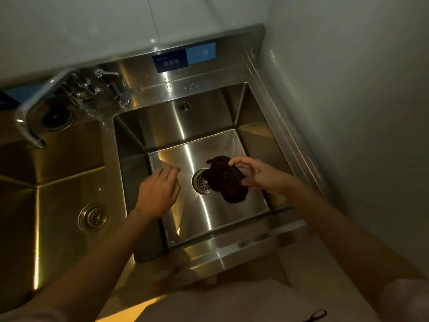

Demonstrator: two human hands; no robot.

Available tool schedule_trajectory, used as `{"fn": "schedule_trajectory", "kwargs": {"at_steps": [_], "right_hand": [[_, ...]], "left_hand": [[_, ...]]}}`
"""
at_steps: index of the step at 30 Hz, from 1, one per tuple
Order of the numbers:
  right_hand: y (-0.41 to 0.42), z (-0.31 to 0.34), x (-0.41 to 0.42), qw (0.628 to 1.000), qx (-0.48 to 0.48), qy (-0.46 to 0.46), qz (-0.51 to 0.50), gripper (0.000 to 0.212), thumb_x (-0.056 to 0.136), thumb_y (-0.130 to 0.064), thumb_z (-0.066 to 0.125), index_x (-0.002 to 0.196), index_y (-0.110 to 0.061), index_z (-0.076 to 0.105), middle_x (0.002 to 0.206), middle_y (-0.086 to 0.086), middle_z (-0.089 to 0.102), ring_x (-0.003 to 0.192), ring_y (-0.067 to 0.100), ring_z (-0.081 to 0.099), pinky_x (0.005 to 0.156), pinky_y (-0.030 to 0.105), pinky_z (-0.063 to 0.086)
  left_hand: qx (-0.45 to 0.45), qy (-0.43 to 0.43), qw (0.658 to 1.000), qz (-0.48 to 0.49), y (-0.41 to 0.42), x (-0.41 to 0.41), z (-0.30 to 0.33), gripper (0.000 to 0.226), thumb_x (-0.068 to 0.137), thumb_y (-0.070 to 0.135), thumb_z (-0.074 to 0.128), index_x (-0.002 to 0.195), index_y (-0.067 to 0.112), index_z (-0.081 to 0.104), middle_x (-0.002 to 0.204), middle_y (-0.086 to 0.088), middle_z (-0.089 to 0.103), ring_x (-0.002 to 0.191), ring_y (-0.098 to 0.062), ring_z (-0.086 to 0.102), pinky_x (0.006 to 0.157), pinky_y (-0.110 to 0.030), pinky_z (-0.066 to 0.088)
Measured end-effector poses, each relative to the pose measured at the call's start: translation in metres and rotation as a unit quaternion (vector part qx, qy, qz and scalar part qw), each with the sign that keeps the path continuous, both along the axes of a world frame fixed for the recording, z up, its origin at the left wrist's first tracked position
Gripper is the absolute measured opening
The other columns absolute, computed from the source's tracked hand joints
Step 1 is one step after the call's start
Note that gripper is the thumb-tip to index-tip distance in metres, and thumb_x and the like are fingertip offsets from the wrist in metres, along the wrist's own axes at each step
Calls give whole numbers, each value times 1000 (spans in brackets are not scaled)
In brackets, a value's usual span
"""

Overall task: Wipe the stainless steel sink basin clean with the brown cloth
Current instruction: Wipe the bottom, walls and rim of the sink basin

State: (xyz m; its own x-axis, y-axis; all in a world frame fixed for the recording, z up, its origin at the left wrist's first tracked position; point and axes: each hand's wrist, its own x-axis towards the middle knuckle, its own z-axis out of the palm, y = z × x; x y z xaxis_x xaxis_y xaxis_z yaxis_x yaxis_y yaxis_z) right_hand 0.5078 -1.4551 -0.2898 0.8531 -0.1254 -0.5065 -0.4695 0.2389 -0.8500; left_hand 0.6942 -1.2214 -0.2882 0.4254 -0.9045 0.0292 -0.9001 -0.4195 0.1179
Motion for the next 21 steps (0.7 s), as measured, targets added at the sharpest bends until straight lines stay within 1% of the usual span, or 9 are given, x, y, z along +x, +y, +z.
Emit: {"fn": "schedule_trajectory", "kwargs": {"at_steps": [2, 4, 5, 7, 10, 13, 16, 19, 21], "right_hand": [[28, -5, 10, 995, 0, -6, -102, 59, 82, 19, 51, 110, -32, 59, 133, 4, 49, 116, 27, 58, 79, 48, 59], [55, -10, 23, 976, -3, -8, -218, 60, 83, 20, 49, 110, -33, 58, 136, 7, 47, 120, 29, 54, 73, 41, 60], [68, -11, 31, 961, -8, -6, -276, 59, 84, 19, 49, 111, -32, 57, 138, 8, 46, 123, 31, 51, 75, 42, 59], [93, -14, 50, 921, -20, 8, -390, 57, 85, 18, 47, 115, -30, 55, 137, 6, 47, 125, 29, 48, 88, 51, 55], [122, -21, 83, 834, -30, 41, -549, 58, 86, 18, 45, 113, -33, 54, 135, 4, 50, 123, 25, 49, 96, 53, 51], [138, -33, 115, 737, -22, 59, -673, 60, 85, 16, 44, 105, -39, 54, 136, 6, 48, 119, 24, 50, 95, 43, 51], [137, -43, 135, 630, 16, 61, -774, 58, 84, 16, 43, 114, -32, 56, 136, 7, 48, 118, 22, 50, 94, 34, 50], [127, -49, 140, 530, -1, 78, -844, 56, 84, 16, 42, 123, -21, 56, 134, 9, 51, 122, 26, 51, 90, 23, 46], [120, -53, 137, 466, -4, 85, -881, 57, 84, 16, 42, 128, -18, 54, 139, 11, 47, 125, 29, 50, 88, 20, 43]], "left_hand": [[1, -16, 999, -43, -4, 21, 0, 29, 89, 20, 53, 112, 8, 64, 99, -11, 66, 85, -28, 62, 57, -31, 47], [11, -18, 996, -90, -5, 43, 1, 38, 89, 26, 41, 113, 8, 63, 102, -10, 65, 89, -27, 61, 62, -33, 50], [12, -18, 994, -110, -5, 53, 1, 39, 89, 27, 39, 114, 7, 62, 103, -11, 65, 90, -28, 61, 66, -35, 51], [14, -19, 989, -148, -4, 73, 1, 40, 89, 28, 38, 113, 7, 63, 104, -11, 65, 90, -29, 61, 71, -38, 50], [20, -19, 982, -187, -3, 99, 0, 42, 87, 30, 39, 112, 7, 64, 105, -12, 65, 90, -30, 62, 74, -40, 49], [32, -17, 972, -230, -2, 121, -5, 44, 85, 35, 41, 112, 8, 65, 106, -10, 65, 92, -29, 62, 78, -41, 48], [47, -7, 961, -273, -6, 135, -8, 48, 87, 40, 38, 113, 10, 64, 108, -9, 64, 96, -26, 61, 84, -42, 46], [48, 13, 942, -333, -11, 140, -10, 48, 88, 41, 40, 116, 11, 63, 117, -9, 62, 104, -25, 60, 89, -41, 45], [49, 31, 924, -379, -16, 140, -12, 46, 88, 40, 43, 117, 10, 63, 122, -11, 60, 108, -26, 59, 91, -42, 46]]}}
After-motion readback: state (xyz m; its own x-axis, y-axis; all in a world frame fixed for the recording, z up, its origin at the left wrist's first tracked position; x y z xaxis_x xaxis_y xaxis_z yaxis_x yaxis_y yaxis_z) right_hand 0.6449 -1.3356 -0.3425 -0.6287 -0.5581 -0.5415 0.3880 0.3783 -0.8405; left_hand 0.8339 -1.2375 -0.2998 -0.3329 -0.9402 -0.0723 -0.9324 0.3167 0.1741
